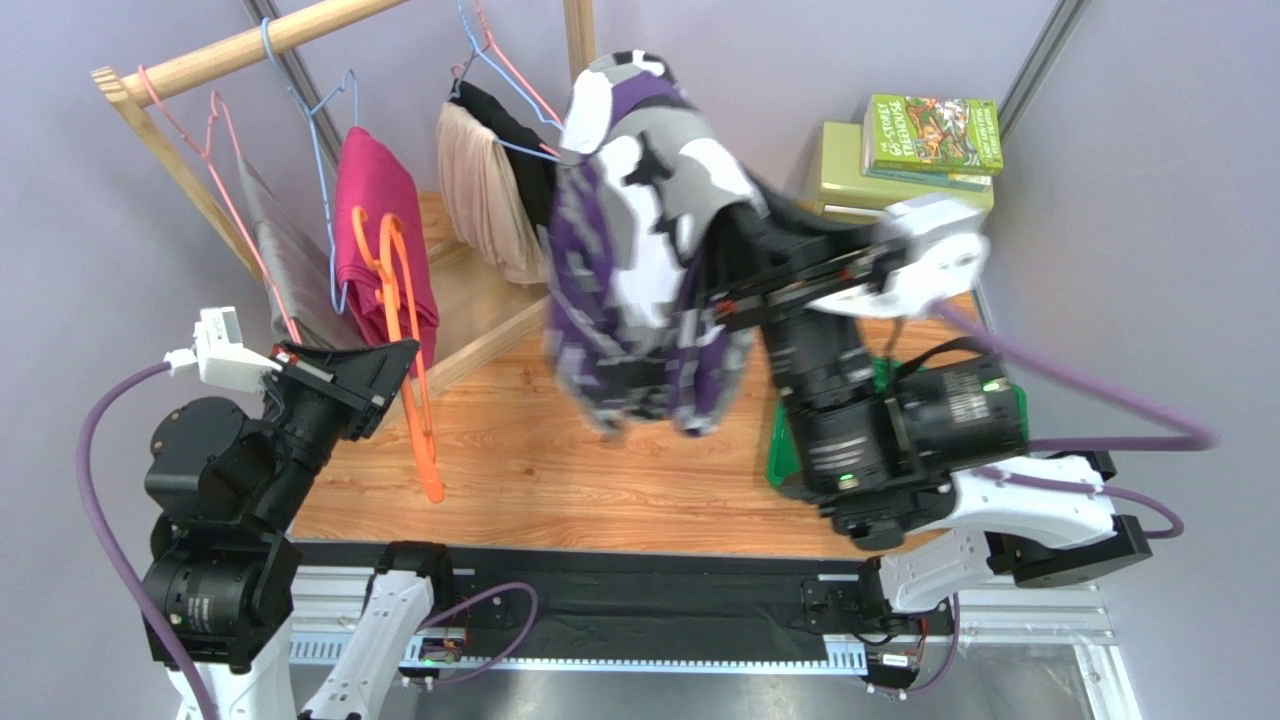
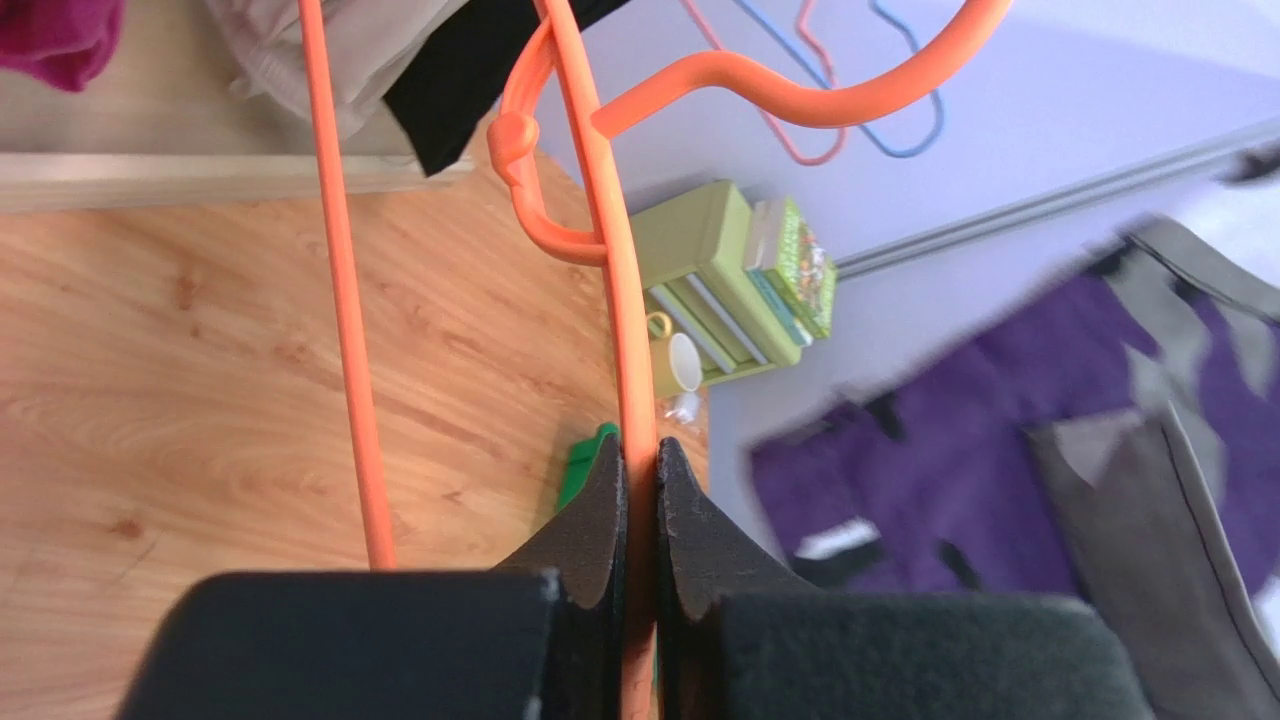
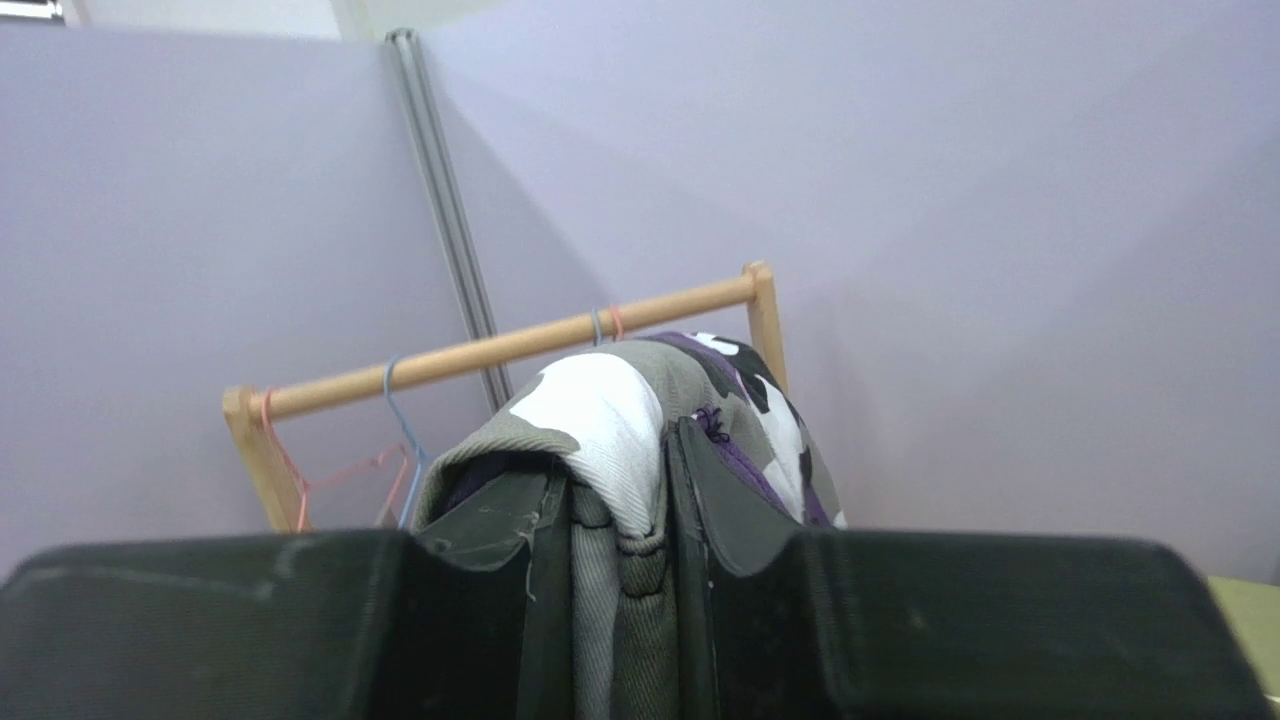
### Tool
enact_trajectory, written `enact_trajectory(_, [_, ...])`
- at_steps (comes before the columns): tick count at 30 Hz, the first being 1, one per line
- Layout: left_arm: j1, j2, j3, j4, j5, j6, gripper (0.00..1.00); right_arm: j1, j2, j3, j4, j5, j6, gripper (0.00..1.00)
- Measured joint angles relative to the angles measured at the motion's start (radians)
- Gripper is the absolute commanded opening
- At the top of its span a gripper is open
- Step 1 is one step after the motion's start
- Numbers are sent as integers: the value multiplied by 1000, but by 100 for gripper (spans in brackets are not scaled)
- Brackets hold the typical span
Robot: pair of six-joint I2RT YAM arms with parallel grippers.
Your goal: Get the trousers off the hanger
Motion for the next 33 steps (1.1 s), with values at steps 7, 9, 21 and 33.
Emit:
enact_trajectory(7, [0,0,-23,-34,-16,21,0,-5,-90,66,37,2,-43,0])
enact_trajectory(9, [0,0,-21,-37,-18,26,0,-6,-150,-7,46,14,-43,0])
enact_trajectory(21, [0,2,5,-37,-8,37,0,-82,-391,-601,-119,181,80,0])
enact_trajectory(33, [0,19,18,-36,6,37,0,-473,-380,-681,-633,177,527,0])
